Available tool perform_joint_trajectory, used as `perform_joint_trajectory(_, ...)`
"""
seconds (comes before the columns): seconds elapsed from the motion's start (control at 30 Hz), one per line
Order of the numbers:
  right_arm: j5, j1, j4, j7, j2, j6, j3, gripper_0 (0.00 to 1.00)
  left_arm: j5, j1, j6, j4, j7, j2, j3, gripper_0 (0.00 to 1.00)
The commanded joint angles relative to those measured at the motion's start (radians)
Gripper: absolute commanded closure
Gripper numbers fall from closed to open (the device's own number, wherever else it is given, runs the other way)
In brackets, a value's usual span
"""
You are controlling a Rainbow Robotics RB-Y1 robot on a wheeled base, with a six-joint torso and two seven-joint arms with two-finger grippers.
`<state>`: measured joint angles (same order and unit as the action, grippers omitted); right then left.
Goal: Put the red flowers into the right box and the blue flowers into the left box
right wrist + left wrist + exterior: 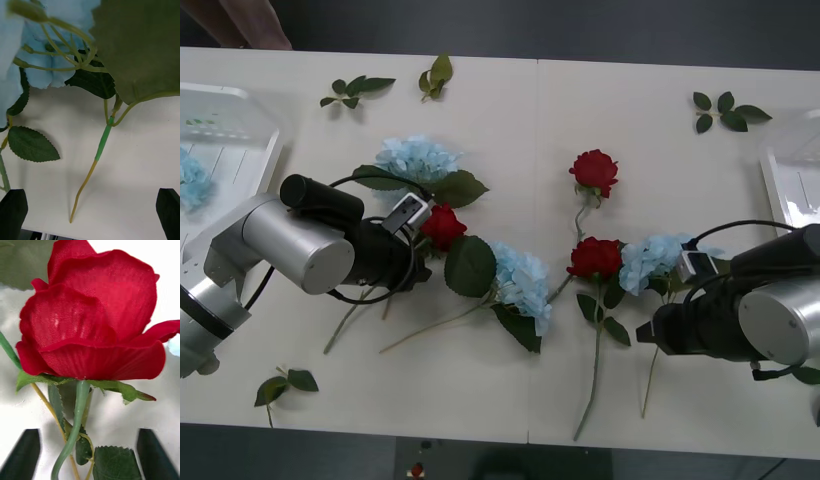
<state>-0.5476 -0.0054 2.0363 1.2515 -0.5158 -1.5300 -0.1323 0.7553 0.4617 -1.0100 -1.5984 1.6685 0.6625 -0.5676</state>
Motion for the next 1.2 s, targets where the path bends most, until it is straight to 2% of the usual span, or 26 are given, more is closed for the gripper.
perform_joint_trajectory(0.03, 0.021, -0.010, -0.033, -0.001, 0.008, 0.045, -0.001, 0.00, -0.016, 0.025, 0.007, -0.011, -0.024, 0.006, 0.000, 0.88)
perform_joint_trajectory(0.23, 0.037, -0.031, -0.096, 0.011, 0.033, 0.071, -0.001, 0.00, -0.025, 0.025, 0.007, -0.012, -0.024, 0.008, -0.002, 1.00)
perform_joint_trajectory(0.83, 0.084, -0.079, -0.205, 0.034, 0.076, 0.103, -0.013, 0.00, -0.042, 0.029, 0.100, -0.052, -0.039, 0.012, 0.021, 1.00)
perform_joint_trajectory(0.87, 0.086, -0.079, -0.206, 0.034, 0.076, 0.103, -0.013, 0.08, -0.039, 0.031, 0.100, -0.063, -0.042, 0.012, 0.028, 1.00)
perform_joint_trajectory(0.9, 0.086, -0.079, -0.208, 0.034, 0.076, 0.103, -0.017, 0.25, -0.036, 0.031, 0.099, -0.075, -0.047, 0.012, 0.034, 1.00)
perform_joint_trajectory(0.93, 0.086, -0.079, -0.208, 0.034, 0.076, 0.105, -0.017, 0.46, -0.033, 0.031, 0.100, -0.083, -0.050, 0.012, 0.038, 1.00)
perform_joint_trajectory(0.97, 0.086, -0.079, -0.208, 0.036, 0.076, 0.105, -0.017, 0.82, -0.027, 0.029, 0.100, -0.095, -0.058, 0.012, 0.046, 1.00)
perform_joint_trajectory(1.0, 0.086, -0.079, -0.208, 0.036, 0.076, 0.105, -0.017, 0.95, -0.024, 0.029, 0.099, -0.104, -0.064, 0.014, 0.051, 1.00)
perform_joint_trajectory(1.03, 0.087, -0.079, -0.208, 0.034, 0.076, 0.105, -0.018, 1.00, -0.017, 0.031, 0.100, -0.117, -0.072, 0.014, 0.057, 1.00)
perform_joint_trajectory(1.2, 0.087, -0.079, -0.208, 0.036, 0.077, 0.105, -0.017, 1.00, -0.011, 0.031, 0.100, -0.175, -0.194, 0.023, 0.064, 1.00)
